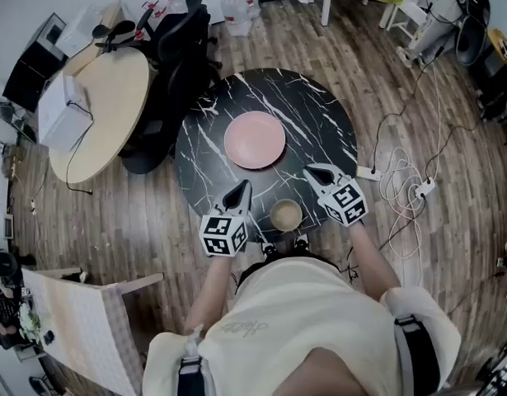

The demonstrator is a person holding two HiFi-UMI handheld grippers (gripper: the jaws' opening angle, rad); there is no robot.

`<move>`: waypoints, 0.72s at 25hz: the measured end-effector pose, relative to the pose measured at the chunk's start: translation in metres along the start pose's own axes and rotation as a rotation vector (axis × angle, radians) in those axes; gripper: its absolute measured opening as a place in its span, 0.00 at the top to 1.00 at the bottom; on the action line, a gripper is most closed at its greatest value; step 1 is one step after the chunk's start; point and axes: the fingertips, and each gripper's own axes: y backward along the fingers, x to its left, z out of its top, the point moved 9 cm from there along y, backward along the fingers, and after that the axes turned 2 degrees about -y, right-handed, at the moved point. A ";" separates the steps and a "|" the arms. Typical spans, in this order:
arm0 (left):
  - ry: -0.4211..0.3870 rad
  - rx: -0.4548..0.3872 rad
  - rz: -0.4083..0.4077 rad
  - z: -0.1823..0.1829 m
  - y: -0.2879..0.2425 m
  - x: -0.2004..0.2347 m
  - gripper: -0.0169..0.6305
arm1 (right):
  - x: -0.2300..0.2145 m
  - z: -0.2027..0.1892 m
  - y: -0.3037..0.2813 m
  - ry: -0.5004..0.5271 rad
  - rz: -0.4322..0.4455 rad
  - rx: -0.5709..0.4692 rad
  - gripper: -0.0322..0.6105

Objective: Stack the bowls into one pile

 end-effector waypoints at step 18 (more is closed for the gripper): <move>-0.158 -0.231 -0.025 0.115 -0.002 -0.013 0.94 | -0.009 0.121 0.033 0.129 -0.018 -0.229 0.94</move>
